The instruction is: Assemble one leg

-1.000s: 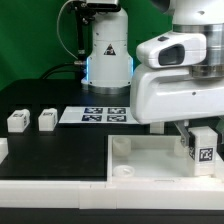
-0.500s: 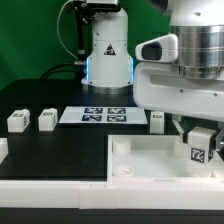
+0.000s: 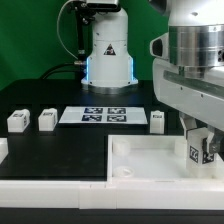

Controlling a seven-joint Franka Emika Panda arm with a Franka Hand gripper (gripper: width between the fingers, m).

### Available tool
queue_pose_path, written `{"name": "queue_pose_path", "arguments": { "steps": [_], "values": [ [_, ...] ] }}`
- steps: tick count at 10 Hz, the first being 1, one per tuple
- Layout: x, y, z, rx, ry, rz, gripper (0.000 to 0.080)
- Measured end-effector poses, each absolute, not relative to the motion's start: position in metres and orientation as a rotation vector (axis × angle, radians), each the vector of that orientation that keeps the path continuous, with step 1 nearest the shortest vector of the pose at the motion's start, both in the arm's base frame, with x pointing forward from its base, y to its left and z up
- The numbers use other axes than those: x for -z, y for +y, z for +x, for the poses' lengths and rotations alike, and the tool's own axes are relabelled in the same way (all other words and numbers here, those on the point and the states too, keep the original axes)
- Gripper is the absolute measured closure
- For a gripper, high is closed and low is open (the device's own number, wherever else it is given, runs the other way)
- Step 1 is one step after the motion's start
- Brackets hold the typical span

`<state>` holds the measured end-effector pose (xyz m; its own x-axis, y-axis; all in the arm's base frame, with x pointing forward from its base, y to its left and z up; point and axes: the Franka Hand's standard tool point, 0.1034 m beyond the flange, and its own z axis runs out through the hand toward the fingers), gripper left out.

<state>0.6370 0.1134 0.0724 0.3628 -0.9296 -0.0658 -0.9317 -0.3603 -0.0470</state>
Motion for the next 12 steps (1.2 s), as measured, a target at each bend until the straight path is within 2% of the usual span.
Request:
{"name": "queue_pose_path", "arguments": {
  "steps": [1,2,3,4,12],
  "values": [
    [-0.0718,0.1135,0.6367,-0.042,1.696,-2.554,0.0427],
    [-0.0718,0.1135,0.6367,-0.039,1.633,-2.594,0.0233],
    [-0.0716,0.1133,0.6366,-0.036,1.564,-2.636,0.0233],
    [-0.0714,0.1133,0.6366,-0.029,1.402,-2.725,0.0168],
    [-0.0771,0.1145,0.6421,0.042,-0.028,-3.069,0.0150]
  ]
}}
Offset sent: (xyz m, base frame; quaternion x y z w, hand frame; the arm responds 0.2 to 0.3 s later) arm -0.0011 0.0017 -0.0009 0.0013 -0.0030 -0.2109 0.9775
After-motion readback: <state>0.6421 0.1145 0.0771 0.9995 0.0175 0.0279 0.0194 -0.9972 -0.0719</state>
